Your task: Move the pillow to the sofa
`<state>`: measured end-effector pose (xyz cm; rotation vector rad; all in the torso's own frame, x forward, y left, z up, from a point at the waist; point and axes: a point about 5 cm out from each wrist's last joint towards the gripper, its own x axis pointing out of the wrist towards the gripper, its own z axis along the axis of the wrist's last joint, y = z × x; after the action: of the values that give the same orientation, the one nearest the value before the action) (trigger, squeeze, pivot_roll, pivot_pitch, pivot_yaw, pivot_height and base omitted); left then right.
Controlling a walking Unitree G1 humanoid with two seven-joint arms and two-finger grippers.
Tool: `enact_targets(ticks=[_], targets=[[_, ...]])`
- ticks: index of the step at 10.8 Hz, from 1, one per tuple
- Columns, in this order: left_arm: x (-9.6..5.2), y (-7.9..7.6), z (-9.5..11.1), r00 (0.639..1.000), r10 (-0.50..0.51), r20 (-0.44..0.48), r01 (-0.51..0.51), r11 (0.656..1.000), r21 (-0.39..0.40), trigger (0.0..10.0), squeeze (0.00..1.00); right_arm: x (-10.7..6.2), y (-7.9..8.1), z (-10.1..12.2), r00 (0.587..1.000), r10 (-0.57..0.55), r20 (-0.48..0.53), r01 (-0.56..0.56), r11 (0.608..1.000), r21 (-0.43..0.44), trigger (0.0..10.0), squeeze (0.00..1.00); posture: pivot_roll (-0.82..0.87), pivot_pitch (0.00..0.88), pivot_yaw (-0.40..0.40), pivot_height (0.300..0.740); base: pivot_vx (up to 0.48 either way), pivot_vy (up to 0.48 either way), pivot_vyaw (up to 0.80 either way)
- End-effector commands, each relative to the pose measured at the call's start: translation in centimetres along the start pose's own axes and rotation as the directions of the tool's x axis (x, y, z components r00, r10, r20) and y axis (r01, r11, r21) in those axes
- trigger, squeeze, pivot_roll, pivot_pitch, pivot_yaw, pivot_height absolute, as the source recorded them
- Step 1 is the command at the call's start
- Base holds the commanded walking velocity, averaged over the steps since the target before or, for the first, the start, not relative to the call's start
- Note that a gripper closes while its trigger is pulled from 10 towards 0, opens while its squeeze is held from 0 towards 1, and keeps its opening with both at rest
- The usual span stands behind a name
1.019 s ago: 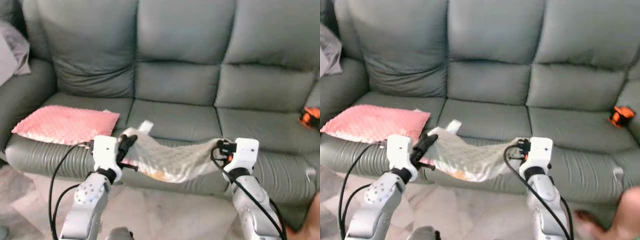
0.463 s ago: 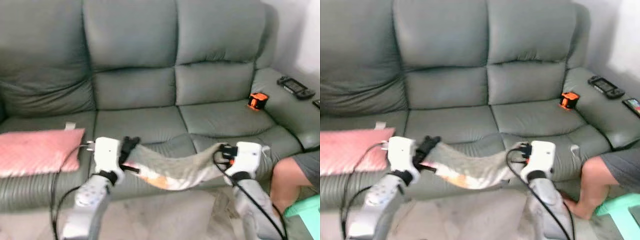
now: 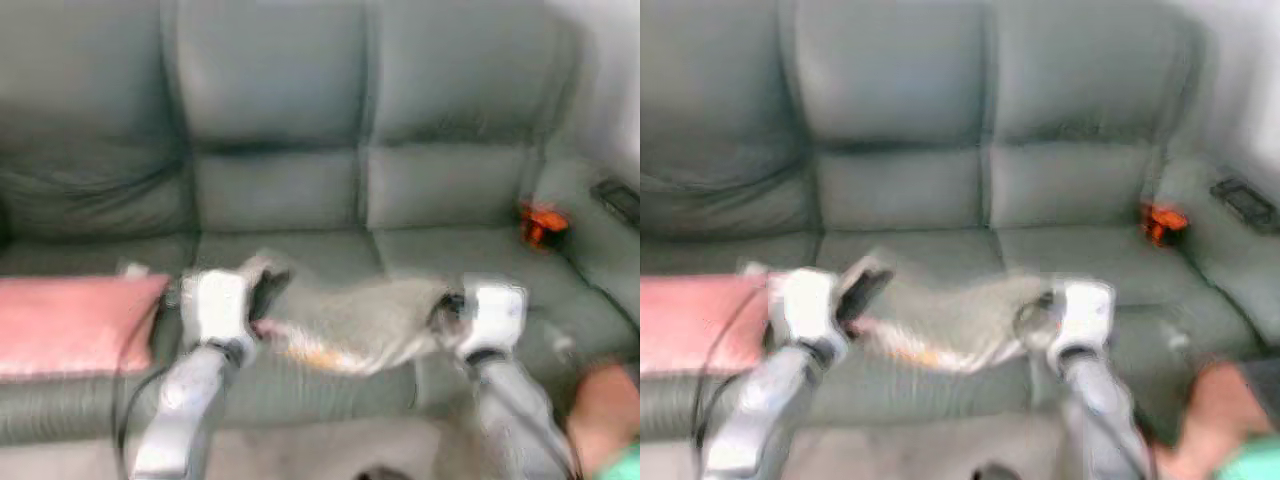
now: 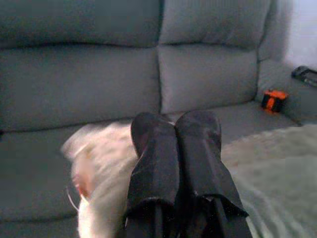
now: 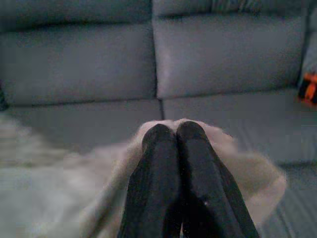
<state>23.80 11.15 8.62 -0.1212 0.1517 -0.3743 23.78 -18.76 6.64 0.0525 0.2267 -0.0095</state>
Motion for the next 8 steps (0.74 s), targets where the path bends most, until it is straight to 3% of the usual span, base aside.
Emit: enact_targets(ticks=[1,4,6,8], targets=[[-0.43,1.09,0.67,0.999,0.032,0.028,-0.033,0.999,0.023,10.0,0.0,0.39,1.53,1.17,0.997,0.047,0.057,-0.048,0.999,0.013,10.0,0.0,0.0,0.0,-0.006,0.74,0.0,0.0,0.79],[-0.51,1.4,0.59,0.998,0.062,0.026,-0.063,0.997,0.044,10.0,0.0,0.27,1.56,1.12,0.996,0.06,0.058,-0.061,0.998,0.014,10.0,0.0,0.0,0.0,-0.004,0.74,0.0,0.0,0.14],[-0.44,1.46,0.64,0.998,0.065,0.027,-0.066,0.997,0.047,10.0,0.0,0.31,1.62,1.14,0.997,0.054,0.06,-0.055,0.998,0.013,10.0,0.0,0.0,0.0,-0.004,0.74,0.0,0.0,0.73],[-0.48,1.53,0.64,0.997,0.07,0.025,-0.071,0.996,0.053,10.0,0.0,0.34,1.49,1.08,0.998,0.04,0.057,-0.041,0.999,0.012,10.0,0.0,0.01,0.0,-0.004,0.74,0.0,0.0,0.0]])
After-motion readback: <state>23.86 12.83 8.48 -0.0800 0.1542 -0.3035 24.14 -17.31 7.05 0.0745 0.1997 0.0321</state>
